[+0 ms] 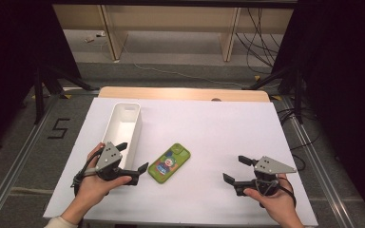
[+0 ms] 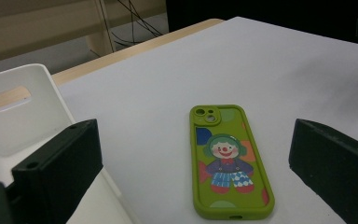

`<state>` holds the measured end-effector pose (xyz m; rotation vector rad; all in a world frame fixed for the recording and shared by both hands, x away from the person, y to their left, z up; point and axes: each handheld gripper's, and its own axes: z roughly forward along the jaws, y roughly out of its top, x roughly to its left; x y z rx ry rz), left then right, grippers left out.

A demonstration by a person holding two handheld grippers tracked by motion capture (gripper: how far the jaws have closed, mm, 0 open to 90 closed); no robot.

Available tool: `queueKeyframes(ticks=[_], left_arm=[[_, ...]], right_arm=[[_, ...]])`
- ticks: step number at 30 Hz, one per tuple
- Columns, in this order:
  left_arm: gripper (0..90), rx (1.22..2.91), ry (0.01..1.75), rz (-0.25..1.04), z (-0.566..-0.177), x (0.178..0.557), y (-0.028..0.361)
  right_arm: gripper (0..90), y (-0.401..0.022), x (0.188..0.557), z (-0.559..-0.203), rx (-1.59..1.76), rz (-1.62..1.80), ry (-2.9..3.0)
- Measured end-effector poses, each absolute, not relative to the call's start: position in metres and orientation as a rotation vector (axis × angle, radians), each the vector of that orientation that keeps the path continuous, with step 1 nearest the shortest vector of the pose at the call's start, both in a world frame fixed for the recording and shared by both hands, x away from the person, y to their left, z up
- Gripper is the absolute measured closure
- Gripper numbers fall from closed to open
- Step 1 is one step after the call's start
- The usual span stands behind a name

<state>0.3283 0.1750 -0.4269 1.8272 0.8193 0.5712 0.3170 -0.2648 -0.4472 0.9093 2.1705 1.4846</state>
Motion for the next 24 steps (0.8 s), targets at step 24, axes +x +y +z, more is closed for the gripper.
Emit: queueKeyframes(ticks=[24], left_arm=[[0.0,1.876,0.84,0.542,-0.4221,0.3256,0.166]], right_arm=[[13.7,-0.2643,0.3173,-0.4471,0.907,1.482,2.167]])
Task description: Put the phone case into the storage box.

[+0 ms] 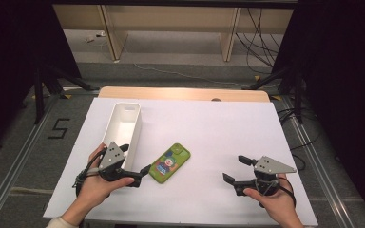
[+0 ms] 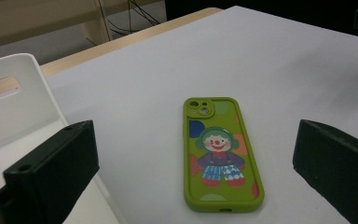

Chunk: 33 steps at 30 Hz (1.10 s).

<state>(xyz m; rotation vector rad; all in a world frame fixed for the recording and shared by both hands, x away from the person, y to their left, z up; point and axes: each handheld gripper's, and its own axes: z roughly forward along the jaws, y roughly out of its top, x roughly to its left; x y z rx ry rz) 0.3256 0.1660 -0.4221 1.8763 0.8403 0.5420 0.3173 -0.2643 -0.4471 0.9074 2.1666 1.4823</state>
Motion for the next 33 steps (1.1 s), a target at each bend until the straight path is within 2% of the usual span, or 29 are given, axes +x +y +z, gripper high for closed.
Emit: queueKeyframes(ticks=[12,20,33], left_arm=[[0.0,1.947,0.84,0.515,-0.408,0.331,0.143],[0.0,2.031,0.803,0.47,-0.409,0.338,0.113],[0.0,2.096,0.84,0.43,-0.421,0.369,0.083]], right_arm=[[13.7,-0.266,0.318,-0.447,0.925,1.481,2.157],[13.7,-0.267,0.318,-0.446,0.927,1.479,2.15],[13.6,-0.267,0.318,-0.446,0.928,1.478,2.152]])
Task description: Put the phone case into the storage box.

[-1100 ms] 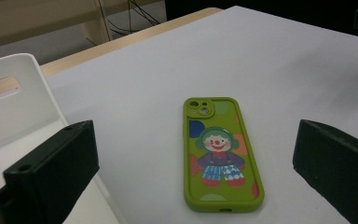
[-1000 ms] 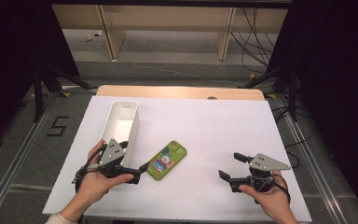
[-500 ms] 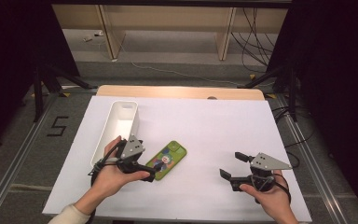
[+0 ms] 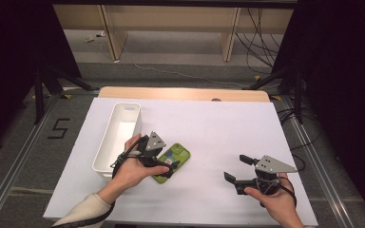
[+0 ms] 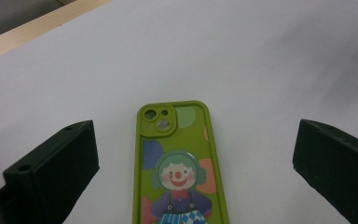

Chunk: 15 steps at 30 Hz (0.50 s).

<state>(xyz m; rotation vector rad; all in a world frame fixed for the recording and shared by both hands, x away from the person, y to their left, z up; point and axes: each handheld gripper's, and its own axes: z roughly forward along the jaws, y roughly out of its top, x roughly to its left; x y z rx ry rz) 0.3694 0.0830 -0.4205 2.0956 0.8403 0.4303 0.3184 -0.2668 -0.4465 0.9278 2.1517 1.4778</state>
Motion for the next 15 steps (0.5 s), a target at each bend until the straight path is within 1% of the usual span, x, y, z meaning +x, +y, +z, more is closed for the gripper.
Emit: queueKeyframes(ticks=[15], left_arm=[[0.0,2.13,0.901,0.405,-0.43,0.397,0.068]], right_arm=[[13.7,-0.267,0.319,-0.447,0.933,1.479,2.152]])
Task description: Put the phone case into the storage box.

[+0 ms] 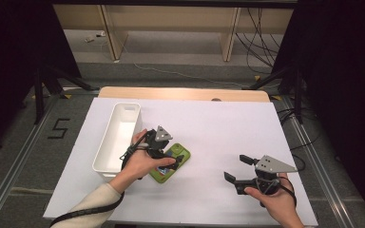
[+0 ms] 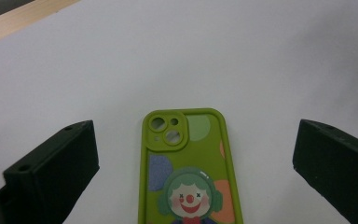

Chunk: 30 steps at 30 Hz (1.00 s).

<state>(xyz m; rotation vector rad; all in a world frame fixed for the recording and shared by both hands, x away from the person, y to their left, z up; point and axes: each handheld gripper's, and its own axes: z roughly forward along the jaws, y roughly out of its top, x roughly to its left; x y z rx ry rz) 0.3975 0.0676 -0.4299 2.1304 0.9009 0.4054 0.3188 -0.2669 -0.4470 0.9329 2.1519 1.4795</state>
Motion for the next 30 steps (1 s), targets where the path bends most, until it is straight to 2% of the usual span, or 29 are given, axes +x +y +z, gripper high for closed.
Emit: queueKeyframes(ticks=[30], left_arm=[[0.0,2.279,0.984,0.358,-0.457,0.435,0.031]], right_arm=[[13.7,-0.266,0.319,-0.447,0.938,1.483,2.161]])
